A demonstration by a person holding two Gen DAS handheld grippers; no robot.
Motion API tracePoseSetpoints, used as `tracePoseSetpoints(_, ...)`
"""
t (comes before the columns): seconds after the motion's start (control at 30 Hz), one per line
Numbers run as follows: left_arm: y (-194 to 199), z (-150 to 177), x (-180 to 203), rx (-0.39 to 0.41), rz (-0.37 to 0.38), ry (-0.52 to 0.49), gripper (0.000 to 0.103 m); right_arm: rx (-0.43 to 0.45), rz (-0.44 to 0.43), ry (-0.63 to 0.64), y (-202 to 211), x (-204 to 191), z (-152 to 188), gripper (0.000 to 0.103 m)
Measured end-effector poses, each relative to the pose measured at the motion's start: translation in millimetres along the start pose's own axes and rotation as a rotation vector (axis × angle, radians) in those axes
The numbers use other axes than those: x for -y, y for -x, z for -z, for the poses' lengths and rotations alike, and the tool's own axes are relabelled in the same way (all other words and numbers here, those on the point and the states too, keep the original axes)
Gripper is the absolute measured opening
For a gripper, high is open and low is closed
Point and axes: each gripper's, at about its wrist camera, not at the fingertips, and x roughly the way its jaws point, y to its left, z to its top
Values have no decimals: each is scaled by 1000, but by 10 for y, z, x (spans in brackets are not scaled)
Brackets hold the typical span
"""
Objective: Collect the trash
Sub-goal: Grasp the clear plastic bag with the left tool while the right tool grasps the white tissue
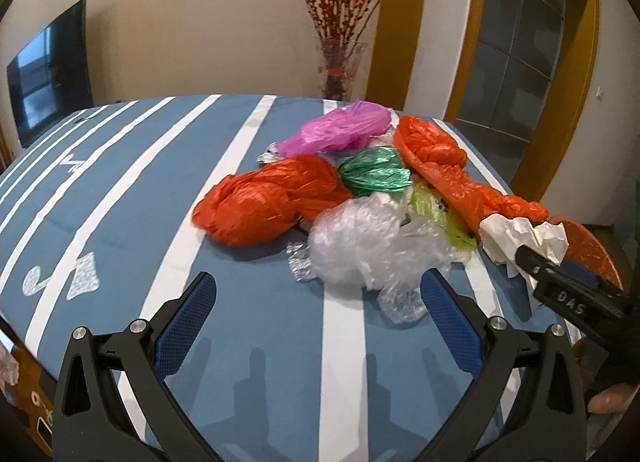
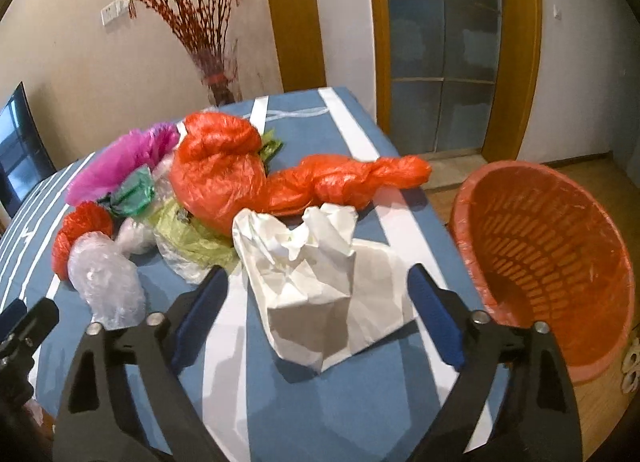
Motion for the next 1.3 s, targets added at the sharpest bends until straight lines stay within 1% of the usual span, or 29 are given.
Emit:
tracePoseSetpoints(0.07,-43,-27,22,-6,14,-6,101,-13,-3,3,-36,5,6,74)
tracePoseSetpoints(0.13,-101,-62,40,-18,23,-6,101,-28,-13,1,-65,20,30,59)
tracePoseSetpoints(0.17,-127,-77,48,-23,30,-6,101,-36,-18,-2,-77,32,41,55)
tracePoseSetpoints(0.2,-161,-98,54,-30,38,-4,101,-43,-22,-5,-83,47,53,45)
tracePoseSetpoints(0.23,-195,-122,58,-37,47,0,101,-53,-31,-11,-99,69,69,39)
tracePoseSetpoints(0.3,-249,-166,59,-46,59,9,101,-48,-42,-15,-85,104,96,37)
tracePoseSetpoints(0.37,-295,-198,70,-52,62,18,101,-40,-34,-6,-65,109,106,32)
tracePoseSetpoints(0.4,-319,-217,76,-56,67,24,101,-38,-36,-3,-52,120,115,26)
tracePoseSetpoints(0.43,-333,-223,83,-57,73,29,101,-38,-40,-4,-48,128,117,21)
tracePoseSetpoints(0.57,-421,-246,113,-78,94,42,100,-33,-50,-8,-17,169,136,17)
tracePoseSetpoints(0.63,-471,-241,131,-93,109,44,97,-27,-53,-10,-4,178,144,16)
tracePoseSetpoints(0.7,-519,-219,147,-116,131,46,83,-21,-57,-13,15,189,150,16)
tracePoseSetpoints(0.77,-576,-190,160,-140,159,54,77,-18,-59,-16,28,201,147,16)
tracePoseSetpoints(0.83,-609,-172,170,-149,164,55,71,-17,-59,-20,37,220,147,16)
tracePoseSetpoints(0.9,-632,-161,178,-154,175,51,55,-16,-57,-23,46,239,151,16)
tracePoseSetpoints(0.93,-644,-154,176,-155,184,48,52,-15,-56,-25,48,249,155,16)
tracePoseSetpoints(1.0,-645,-151,173,-150,203,46,40,-15,-54,-28,52,262,168,16)
tracePoseSetpoints(1.1,-603,-143,187,-136,226,41,32,-12,-53,-29,77,274,175,16)
tracePoseSetpoints(1.3,-488,-161,229,-117,237,28,31,5,-50,-45,195,341,176,16)
